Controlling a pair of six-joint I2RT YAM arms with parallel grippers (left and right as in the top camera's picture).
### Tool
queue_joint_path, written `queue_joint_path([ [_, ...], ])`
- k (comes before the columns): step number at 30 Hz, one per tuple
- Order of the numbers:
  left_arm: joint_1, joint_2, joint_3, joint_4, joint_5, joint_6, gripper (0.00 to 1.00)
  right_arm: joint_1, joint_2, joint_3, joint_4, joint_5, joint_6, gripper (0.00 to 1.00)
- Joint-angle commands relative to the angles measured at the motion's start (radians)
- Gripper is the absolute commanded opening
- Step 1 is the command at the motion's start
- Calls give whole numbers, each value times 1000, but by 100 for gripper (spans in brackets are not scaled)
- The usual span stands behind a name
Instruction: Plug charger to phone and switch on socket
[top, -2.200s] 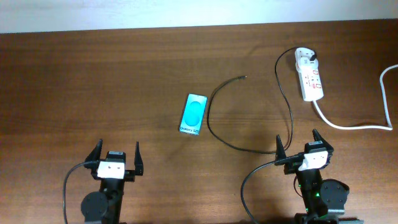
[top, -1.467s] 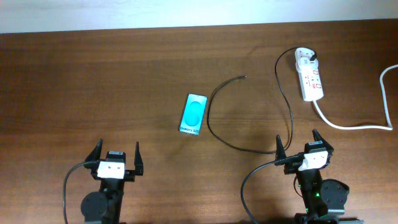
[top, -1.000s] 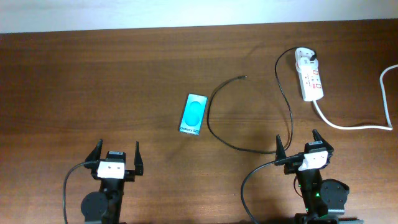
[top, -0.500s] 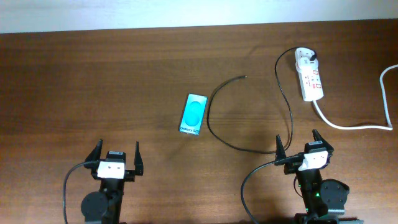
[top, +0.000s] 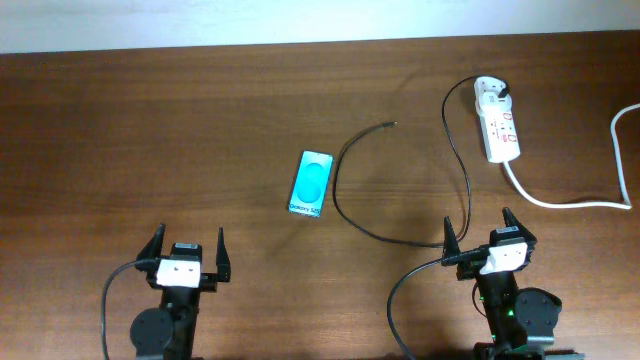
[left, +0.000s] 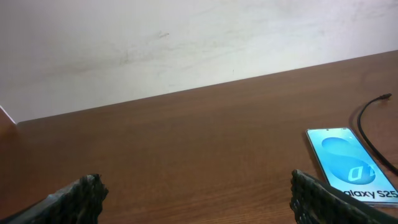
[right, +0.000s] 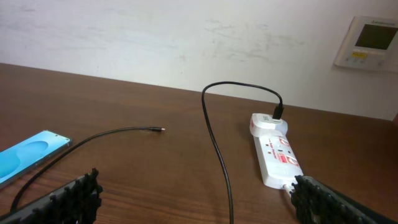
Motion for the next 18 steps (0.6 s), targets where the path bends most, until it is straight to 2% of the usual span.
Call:
queue_joint_path([
  [1, -3, -8, -2, 7, -8, 13, 99, -1, -6, -5, -6, -12, -3, 98],
  [8, -3, -8, -1, -8, 2, 13, 99, -1, -6, -5, -6, -12, -3, 98],
  [13, -3, -8, 15, -9, 98, 13, 99, -1, -6, -5, -6, -12, -3, 98],
  [18, -3, -8, 111, -146, 102, 13, 99, -1, -6, -5, -6, -12, -3, 98],
])
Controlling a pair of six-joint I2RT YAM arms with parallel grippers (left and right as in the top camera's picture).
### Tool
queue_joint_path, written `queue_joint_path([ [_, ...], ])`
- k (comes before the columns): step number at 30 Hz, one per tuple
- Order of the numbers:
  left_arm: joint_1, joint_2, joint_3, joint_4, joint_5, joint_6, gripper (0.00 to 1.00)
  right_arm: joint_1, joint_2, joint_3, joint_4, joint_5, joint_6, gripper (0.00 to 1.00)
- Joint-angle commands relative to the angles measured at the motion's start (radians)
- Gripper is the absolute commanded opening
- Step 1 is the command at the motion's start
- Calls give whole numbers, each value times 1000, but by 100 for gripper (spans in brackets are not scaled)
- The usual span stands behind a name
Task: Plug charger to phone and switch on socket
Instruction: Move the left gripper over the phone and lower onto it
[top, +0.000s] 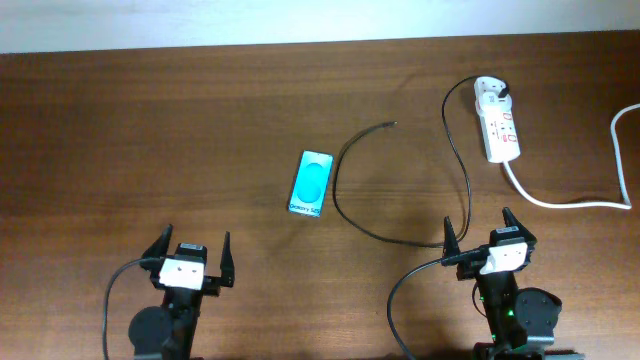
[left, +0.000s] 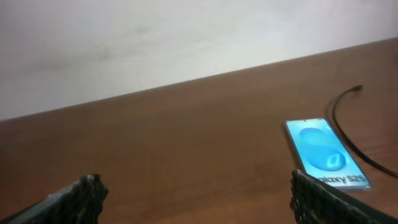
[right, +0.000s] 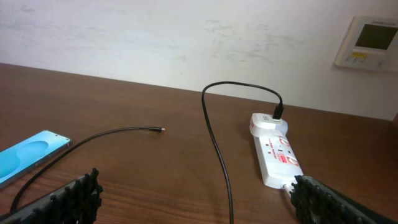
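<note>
A phone (top: 311, 184) with a lit blue screen lies flat mid-table, also seen in the left wrist view as the phone (left: 325, 152). The black charger cable (top: 345, 160) loops from a white adapter in the power strip (top: 498, 123) to a loose plug tip (top: 393, 125) lying apart from the phone. My left gripper (top: 191, 255) stands open near the front edge, left of the phone, nothing between its fingers. My right gripper (top: 483, 235) is open at the front right, with the cable passing just ahead of it. The strip (right: 275, 152) and cable tip (right: 160, 129) show in the right wrist view.
A white mains cord (top: 570, 200) runs from the strip off the right edge. A pale wall (right: 186, 37) stands behind the table, with a white thermostat panel (right: 371, 42) on it.
My left arm has shifted slightly right and turned, so the phone sits further left and higher in its wrist view. The right arm, phone and cable are unchanged.
</note>
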Motion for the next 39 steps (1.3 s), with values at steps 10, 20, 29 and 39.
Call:
queue_joint_path([
  [10, -3, -8, 274, -244, 48, -21, 99, -1, -6, -5, -6, -12, -3, 98],
  [20, -3, 7, 427, -343, 49, -21, 99, -1, -6, -5, -6, -12, -3, 98],
  [29, -3, 279, 654, -382, 117, -21, 99, -1, -6, -5, -6, -12, -3, 98],
  [39, -4, 764, 1091, -682, 140, -21, 99, -1, -6, -5, -6, -12, -3, 98],
])
